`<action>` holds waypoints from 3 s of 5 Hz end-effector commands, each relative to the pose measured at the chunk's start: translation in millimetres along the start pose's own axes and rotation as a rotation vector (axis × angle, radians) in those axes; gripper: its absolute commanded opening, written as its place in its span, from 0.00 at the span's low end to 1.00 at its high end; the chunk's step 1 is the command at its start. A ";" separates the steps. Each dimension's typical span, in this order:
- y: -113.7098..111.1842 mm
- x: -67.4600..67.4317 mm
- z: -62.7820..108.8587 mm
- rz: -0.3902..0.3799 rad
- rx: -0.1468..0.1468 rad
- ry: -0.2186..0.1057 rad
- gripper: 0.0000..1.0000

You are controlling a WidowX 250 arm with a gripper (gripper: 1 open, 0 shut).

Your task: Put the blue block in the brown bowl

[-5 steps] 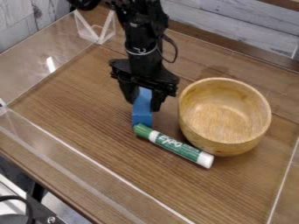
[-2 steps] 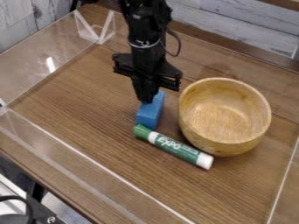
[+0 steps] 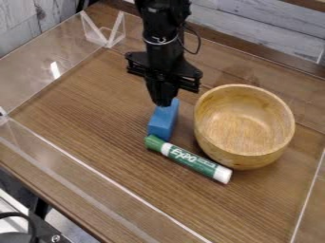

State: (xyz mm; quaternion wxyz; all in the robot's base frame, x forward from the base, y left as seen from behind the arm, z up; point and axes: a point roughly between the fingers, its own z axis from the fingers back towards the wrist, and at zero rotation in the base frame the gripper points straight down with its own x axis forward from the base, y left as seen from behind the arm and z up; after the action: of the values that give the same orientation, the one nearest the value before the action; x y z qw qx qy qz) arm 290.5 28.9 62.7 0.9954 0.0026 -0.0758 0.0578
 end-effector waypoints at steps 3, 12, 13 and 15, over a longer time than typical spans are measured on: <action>-2.7 9.6 -2.5 -0.003 -0.015 -0.056 1.00; -4.0 26.2 8.3 -0.080 -0.012 -0.069 0.00; -7.6 35.4 16.8 -0.082 -0.020 -0.091 0.00; -15.4 44.4 26.7 -0.094 -0.027 -0.115 0.00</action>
State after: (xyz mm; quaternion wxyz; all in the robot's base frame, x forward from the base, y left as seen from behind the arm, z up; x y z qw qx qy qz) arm 321.5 19.4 72.3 0.9954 -0.0068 -0.0949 0.0147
